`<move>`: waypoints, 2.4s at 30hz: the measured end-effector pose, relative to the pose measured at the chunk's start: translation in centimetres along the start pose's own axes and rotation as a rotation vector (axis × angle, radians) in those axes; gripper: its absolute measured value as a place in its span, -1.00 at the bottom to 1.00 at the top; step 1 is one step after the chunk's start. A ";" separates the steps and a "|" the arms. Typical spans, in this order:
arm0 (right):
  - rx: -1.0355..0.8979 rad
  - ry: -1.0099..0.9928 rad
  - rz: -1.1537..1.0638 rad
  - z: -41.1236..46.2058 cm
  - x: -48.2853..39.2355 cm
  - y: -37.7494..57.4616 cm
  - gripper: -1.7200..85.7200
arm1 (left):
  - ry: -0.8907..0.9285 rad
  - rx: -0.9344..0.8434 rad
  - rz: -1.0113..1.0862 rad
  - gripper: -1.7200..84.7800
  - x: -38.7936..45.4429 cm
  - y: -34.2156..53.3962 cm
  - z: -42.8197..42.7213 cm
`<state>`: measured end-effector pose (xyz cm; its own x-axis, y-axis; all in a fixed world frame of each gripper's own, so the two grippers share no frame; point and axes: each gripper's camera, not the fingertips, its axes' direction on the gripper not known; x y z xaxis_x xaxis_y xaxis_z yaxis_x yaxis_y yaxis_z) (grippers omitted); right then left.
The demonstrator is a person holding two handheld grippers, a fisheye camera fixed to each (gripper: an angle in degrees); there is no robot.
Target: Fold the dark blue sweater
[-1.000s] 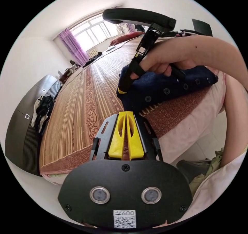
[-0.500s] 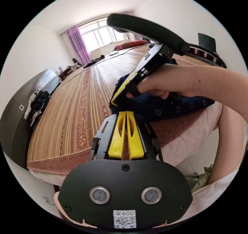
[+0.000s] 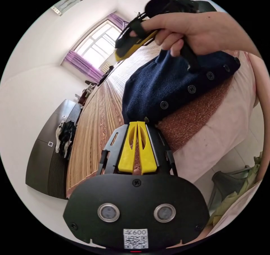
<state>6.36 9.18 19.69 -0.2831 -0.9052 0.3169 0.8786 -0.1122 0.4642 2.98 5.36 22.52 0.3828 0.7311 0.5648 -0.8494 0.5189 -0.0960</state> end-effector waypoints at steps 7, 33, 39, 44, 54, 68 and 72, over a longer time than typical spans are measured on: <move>-0.085 0.323 -0.010 -5.5 7.1 1.1 -0.98 | 0.091 0.298 -0.221 -0.95 -9.0 -0.6 -5.2; -0.047 0.001 0.448 -7.2 20.8 7.5 -0.98 | 0.540 -0.044 -0.146 -0.95 -10.7 -22.9 15.9; 0.159 0.027 0.380 -10.1 18.5 10.5 -0.98 | 0.080 0.281 -0.415 -0.94 -11.1 -17.1 7.5; 0.378 0.070 0.332 -12.6 16.4 13.9 -0.98 | -0.203 0.513 -0.220 -0.94 -5.6 -12.8 -2.3; 0.203 0.032 0.194 -9.1 14.0 13.1 -0.98 | 0.245 0.543 0.095 -0.94 9.7 -5.9 -10.8; 0.037 -0.039 0.130 -13.2 4.7 21.5 -0.97 | -0.137 0.681 0.108 -0.92 10.4 6.7 -14.0; 0.028 -0.060 0.206 -14.8 3.2 24.1 -0.90 | -0.022 0.478 -0.094 -0.93 5.8 10.7 -10.3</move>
<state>32.29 -2.49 19.63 -0.1220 -0.8817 0.4557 0.9093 0.0847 0.4074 -0.12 19.74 16.31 0.4627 0.6783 0.5708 -0.8851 0.3168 0.3410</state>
